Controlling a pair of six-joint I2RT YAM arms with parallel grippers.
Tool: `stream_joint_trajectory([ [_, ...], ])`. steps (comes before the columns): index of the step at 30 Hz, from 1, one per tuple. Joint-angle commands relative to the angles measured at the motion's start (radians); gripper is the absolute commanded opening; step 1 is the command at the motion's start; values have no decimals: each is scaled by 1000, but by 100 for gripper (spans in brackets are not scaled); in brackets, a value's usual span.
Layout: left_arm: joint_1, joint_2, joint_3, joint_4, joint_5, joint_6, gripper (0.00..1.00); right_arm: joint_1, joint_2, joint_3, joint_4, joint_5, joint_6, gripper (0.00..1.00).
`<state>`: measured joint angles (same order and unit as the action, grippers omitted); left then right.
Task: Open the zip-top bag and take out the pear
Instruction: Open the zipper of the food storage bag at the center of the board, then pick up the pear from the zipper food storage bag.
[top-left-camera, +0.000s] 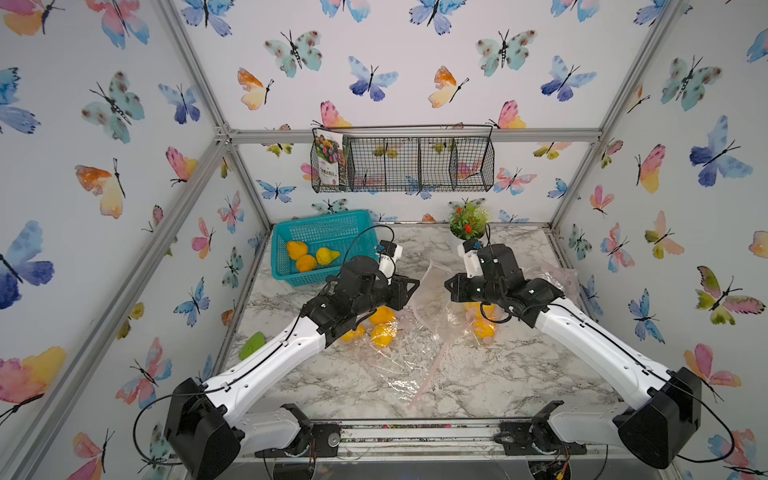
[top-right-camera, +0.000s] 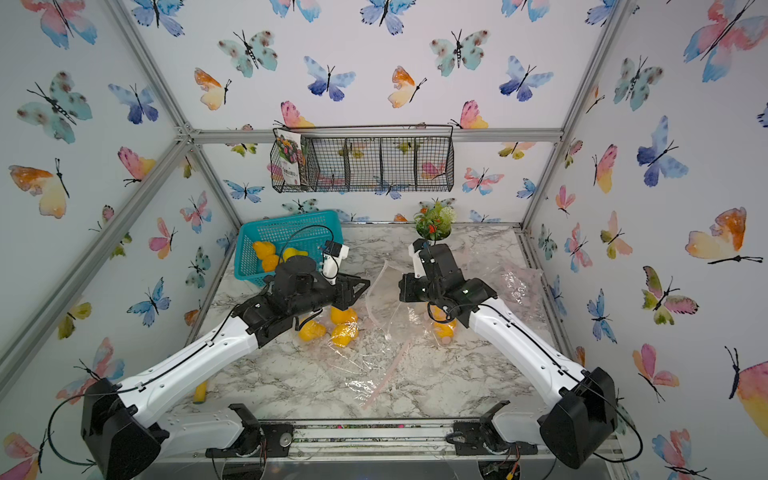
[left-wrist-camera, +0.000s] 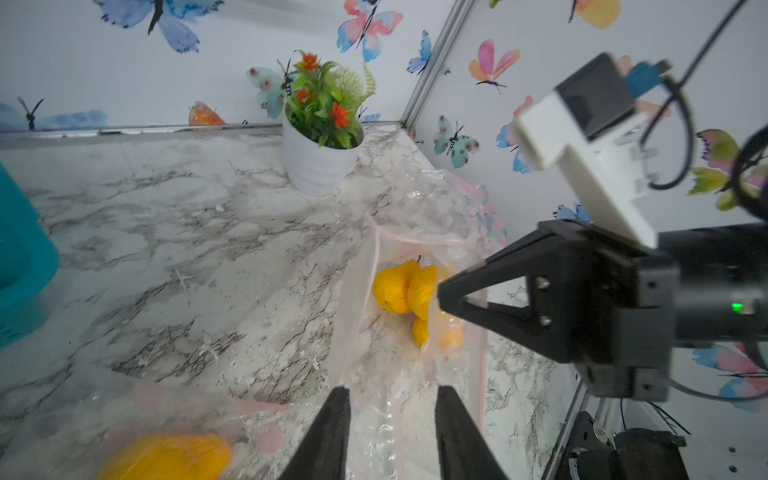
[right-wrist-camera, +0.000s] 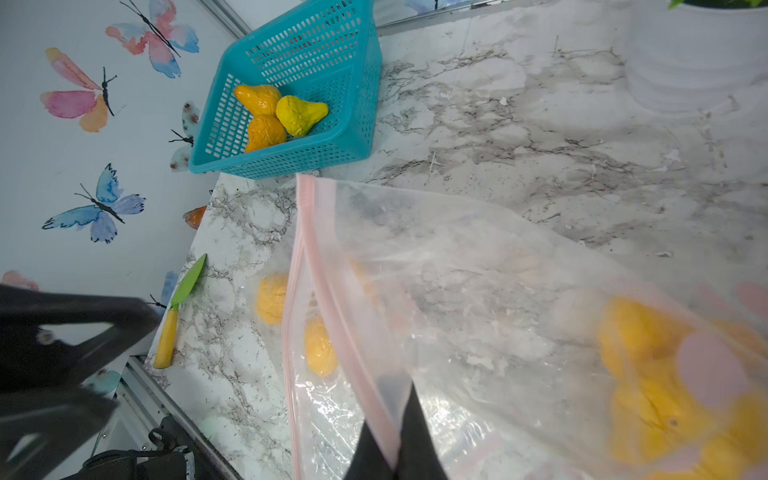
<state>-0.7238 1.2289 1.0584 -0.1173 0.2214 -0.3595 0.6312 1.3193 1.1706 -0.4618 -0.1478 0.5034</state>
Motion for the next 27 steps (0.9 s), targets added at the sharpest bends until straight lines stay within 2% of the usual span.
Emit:
stream_joint_trajectory([
  [1,-11,36,11,-18,144,-39,26,23,17,46,5,-10,-11,2],
  [3,-29,69,14,18,154,-86,20,31,23,67,-3,-9,-8,3],
  [7,-62,136,-21,106,99,-170,9,45,24,98,-17,-5,0,2],
  [10,-71,188,-48,170,94,-215,7,53,23,106,-17,-15,17,2],
  [14,-73,243,-51,212,91,-230,9,60,23,101,4,-53,54,2],
  [19,-78,327,-41,223,101,-215,23,80,31,96,51,-99,92,2],
  [22,-73,393,-45,232,91,-194,27,81,31,91,76,-128,103,4],
  [24,-62,454,-30,237,126,-177,28,81,31,89,79,-134,99,8],
  [27,-55,509,-8,230,141,-159,28,81,27,92,33,-71,76,30],
])
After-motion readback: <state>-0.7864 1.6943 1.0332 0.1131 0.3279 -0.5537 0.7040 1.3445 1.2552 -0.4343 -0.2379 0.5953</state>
